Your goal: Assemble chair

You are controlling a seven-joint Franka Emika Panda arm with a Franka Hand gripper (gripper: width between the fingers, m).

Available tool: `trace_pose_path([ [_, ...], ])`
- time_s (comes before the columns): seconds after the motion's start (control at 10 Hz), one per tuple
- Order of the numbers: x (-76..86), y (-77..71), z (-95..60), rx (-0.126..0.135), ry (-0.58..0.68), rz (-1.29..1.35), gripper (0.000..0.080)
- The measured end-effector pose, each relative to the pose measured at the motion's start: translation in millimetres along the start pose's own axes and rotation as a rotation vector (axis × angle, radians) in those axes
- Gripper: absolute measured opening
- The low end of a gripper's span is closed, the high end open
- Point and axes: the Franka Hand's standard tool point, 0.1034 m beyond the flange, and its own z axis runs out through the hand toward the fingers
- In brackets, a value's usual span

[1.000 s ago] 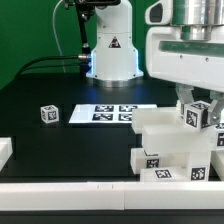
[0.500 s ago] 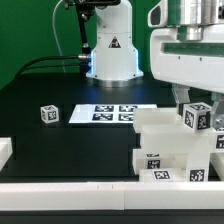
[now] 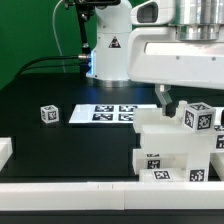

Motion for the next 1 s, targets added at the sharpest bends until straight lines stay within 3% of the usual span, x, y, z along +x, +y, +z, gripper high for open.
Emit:
trace_pose_path([
  [0.4, 9.6, 9.3, -1.2, 0.003, 0.004, -0.366, 0.0649],
  [0.5, 10.9, 11.0, -1.0, 0.002, 0.004, -0.351, 0.0649],
  [0.7, 10.6, 10.5, -1.1, 0.002, 0.004, -0.323, 0.0385],
  [0.8, 10.5, 10.3, -1.1, 0.003, 0.004, -0.253, 0.0385],
  [0.9, 10.4, 10.2, -1.1, 0.004, 0.004, -0.182, 0.0284],
  [1.0, 10.3, 10.0, -1.1, 0.005, 0.003, -0.075, 0.0284],
])
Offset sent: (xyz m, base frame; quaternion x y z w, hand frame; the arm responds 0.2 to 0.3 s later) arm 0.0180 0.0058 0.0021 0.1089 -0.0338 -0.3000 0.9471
